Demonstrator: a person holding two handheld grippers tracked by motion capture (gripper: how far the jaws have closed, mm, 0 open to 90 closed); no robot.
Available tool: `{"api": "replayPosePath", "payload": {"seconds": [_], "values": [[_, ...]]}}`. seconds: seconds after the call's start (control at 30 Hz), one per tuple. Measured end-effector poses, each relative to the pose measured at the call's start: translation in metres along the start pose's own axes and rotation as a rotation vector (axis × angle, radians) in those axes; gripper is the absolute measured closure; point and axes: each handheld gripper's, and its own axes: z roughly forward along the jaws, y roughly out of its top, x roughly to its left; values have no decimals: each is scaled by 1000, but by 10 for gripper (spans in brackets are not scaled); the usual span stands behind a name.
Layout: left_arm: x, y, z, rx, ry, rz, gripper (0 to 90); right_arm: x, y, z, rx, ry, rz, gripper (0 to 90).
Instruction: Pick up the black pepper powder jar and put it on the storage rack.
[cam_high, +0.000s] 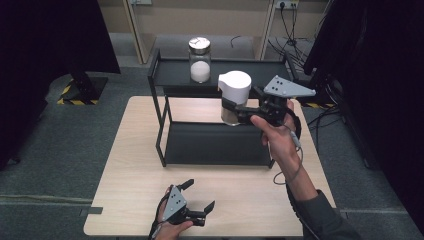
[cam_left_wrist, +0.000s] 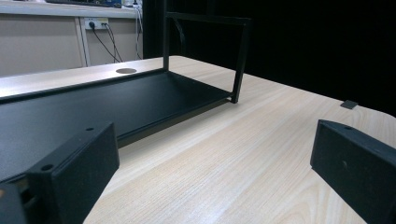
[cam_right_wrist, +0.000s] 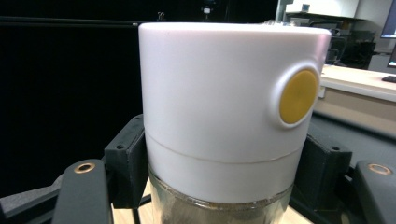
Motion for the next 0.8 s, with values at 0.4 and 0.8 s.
{"api": "replayPosePath", "payload": {"seconds": [0.4,0.8], "values": [[0,0,-1,-2,1,0,7,-9,37,22,9,-36,14,309],[0,1,-1,-3,-1,5,7,-18,51,48,20,-120,26,308]]}}
